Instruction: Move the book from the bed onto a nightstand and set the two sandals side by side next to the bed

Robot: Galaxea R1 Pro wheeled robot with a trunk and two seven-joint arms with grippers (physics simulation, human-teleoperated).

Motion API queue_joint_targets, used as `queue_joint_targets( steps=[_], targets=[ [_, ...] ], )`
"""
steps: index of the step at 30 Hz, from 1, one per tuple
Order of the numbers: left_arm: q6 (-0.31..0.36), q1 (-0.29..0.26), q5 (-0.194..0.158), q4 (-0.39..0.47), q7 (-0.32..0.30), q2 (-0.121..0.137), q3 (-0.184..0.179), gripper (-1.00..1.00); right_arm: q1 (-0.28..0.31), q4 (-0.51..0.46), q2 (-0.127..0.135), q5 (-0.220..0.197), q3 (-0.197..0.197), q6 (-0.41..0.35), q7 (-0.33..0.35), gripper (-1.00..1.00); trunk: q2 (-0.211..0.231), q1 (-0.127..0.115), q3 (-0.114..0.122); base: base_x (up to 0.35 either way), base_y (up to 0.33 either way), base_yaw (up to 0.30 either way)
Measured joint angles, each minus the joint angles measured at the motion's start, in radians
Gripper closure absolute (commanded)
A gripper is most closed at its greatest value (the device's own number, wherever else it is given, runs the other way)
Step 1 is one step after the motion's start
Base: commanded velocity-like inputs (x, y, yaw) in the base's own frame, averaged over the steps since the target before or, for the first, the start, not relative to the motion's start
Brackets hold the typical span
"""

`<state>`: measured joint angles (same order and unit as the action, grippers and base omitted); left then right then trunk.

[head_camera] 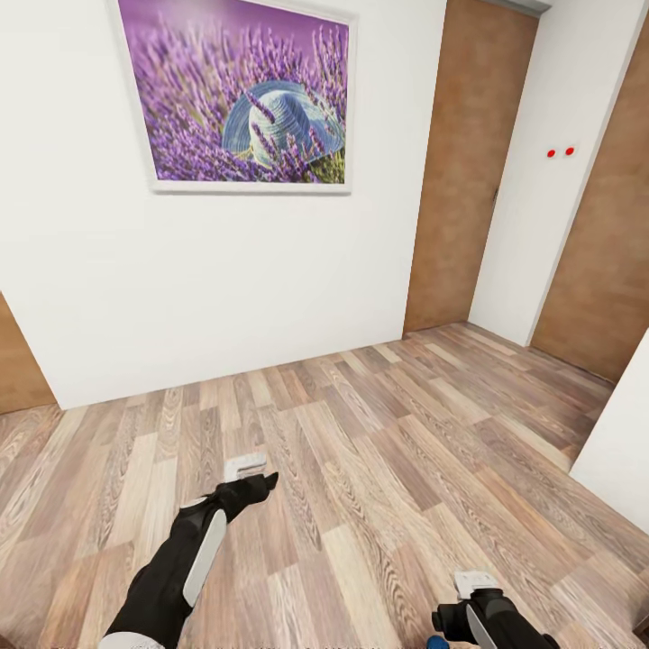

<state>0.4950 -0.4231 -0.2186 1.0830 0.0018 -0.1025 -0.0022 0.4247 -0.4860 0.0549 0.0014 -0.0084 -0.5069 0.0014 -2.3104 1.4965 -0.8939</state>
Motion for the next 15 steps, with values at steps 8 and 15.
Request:
queue_joint_targets(
  steps=[8,15],
  targets=[
    [0.034,-0.007,-0.104,0.104,-0.003,-0.043,-0.004,-1.00,0.000,-0.001,0.000,0.000,0.000,0.000,0.000,-1.00,-0.056,0.031,-0.025,0.000,0.000,0.000],
    [0.037,-0.007,-0.201,0.109,-0.020,-0.035,-0.003,-1.00,0.000,-0.001,0.000,0.000,-0.001,0.000,0.000,-1.00,-0.105,0.058,-0.047,0.000,0.000,0.000]
  ],
)
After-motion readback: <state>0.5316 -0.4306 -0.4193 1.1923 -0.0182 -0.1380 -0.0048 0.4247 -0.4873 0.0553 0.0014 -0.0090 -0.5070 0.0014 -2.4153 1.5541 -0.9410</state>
